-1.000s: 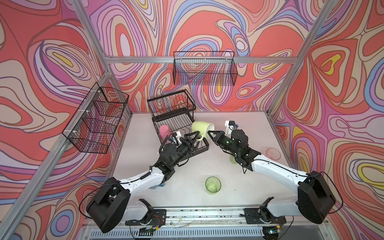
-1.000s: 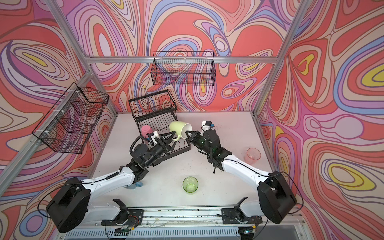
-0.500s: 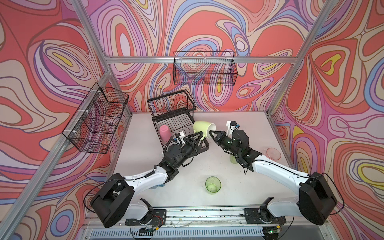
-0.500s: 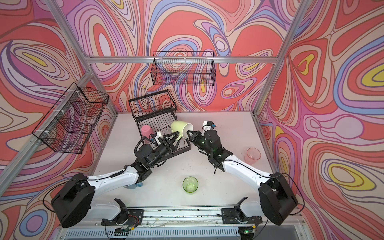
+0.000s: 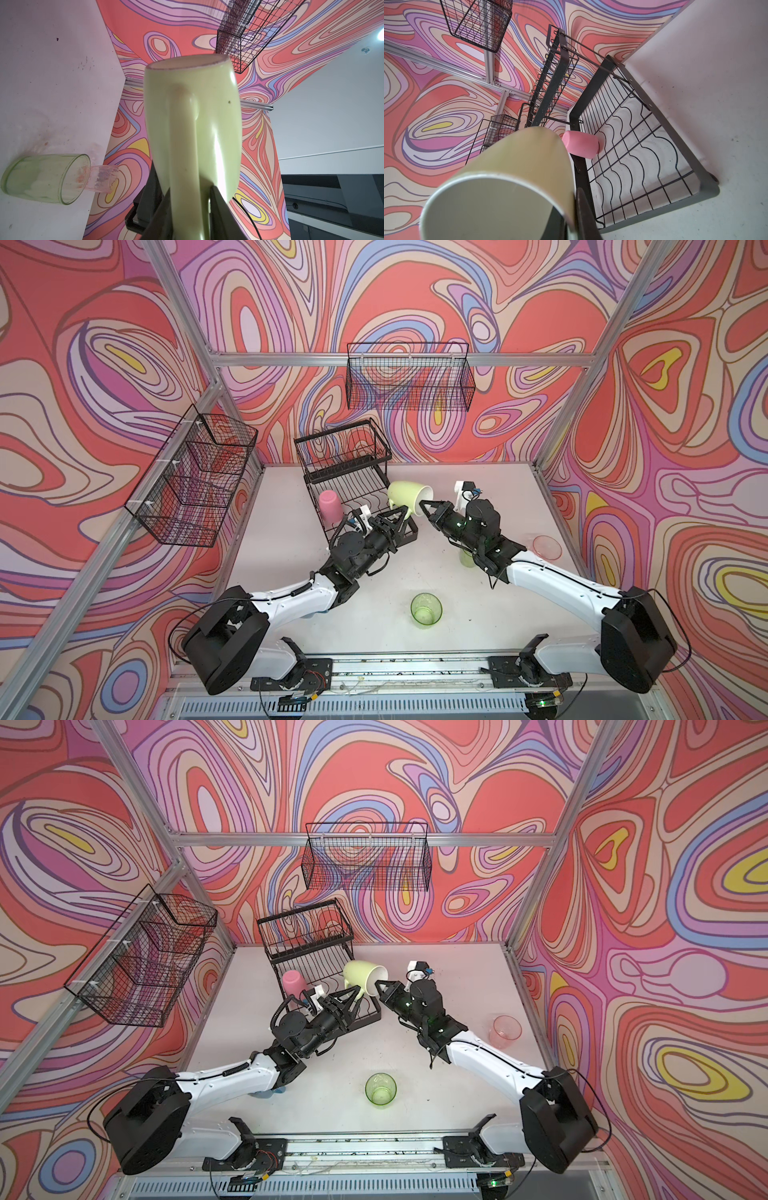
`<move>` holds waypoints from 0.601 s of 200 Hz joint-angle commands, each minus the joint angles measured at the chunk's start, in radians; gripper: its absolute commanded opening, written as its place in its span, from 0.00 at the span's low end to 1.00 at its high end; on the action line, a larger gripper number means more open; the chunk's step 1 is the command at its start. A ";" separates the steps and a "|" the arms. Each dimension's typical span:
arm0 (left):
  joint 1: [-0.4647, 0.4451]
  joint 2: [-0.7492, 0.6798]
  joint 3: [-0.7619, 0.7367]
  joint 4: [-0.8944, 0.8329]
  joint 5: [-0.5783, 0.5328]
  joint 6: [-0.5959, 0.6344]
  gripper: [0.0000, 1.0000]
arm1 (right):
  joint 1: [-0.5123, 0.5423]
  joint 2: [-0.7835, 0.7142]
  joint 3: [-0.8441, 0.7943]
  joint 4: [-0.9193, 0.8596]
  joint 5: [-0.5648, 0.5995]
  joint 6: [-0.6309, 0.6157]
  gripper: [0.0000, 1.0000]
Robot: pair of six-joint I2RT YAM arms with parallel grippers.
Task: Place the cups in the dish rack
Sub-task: 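Grasp the cream cup's body with the left gripper while the right gripper holds it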
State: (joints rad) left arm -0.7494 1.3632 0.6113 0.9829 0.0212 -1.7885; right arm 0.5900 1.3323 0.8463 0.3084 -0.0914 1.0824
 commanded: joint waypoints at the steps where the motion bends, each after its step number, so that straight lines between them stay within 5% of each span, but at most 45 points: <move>1: -0.005 -0.002 -0.018 0.021 -0.007 -0.006 0.28 | 0.004 -0.057 0.001 0.083 -0.019 -0.011 0.00; 120: -0.003 0.010 0.005 0.014 0.032 0.015 0.25 | 0.004 -0.064 0.000 0.086 -0.042 -0.055 0.00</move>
State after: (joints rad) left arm -0.7494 1.3540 0.6064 0.9634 0.0273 -1.7840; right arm 0.5892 1.3106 0.8318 0.2974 -0.0875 1.0538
